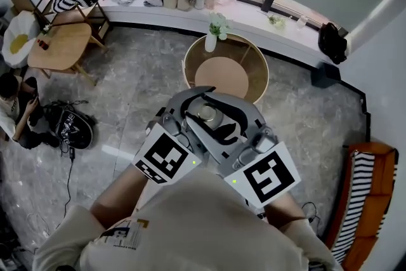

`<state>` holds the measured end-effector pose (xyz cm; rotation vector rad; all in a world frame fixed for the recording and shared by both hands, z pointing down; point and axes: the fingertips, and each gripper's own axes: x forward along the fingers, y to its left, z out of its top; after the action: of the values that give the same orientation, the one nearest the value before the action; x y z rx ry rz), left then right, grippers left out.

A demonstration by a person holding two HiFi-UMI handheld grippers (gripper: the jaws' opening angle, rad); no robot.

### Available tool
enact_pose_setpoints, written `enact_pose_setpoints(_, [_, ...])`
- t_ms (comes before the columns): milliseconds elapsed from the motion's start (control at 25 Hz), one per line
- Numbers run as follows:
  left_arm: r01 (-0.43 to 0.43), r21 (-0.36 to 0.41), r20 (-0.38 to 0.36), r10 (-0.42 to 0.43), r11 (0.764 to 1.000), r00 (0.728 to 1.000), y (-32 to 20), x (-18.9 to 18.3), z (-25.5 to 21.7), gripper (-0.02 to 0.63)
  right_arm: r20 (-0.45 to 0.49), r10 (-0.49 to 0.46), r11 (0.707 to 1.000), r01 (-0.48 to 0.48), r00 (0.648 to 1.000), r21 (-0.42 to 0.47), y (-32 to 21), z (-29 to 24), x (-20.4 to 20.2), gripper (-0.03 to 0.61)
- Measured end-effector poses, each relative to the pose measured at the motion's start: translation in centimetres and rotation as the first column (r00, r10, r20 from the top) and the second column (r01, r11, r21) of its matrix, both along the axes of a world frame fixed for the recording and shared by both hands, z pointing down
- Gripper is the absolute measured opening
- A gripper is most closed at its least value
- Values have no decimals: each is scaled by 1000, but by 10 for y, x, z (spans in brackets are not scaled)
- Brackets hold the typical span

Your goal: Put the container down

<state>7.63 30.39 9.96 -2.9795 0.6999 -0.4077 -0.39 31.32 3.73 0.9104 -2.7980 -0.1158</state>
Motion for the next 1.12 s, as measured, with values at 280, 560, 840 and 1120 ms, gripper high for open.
enact_pose_setpoints(280, [-27,-20,-5,27,999,1000,-79,-21,8,342,-9,35,999,-35,999,-30,-83,9,-21,144])
enact_pose_setpoints(560, [-51,-45,-3,51,998,999,-172,-47,12,342,-17,62,995,-63,998,-78,-180,13,-46,144])
enact_pose_setpoints(840, [-84,-36,-16,83,996,996,-252,-76,7,342,-20,88,993,-90,996,-83,-262,10,-76,144])
enact_pose_setpoints(1120, [-127,-39,-28,126,991,992,-315,-83,6,342,-28,123,988,-125,992,-89,-329,9,-85,144])
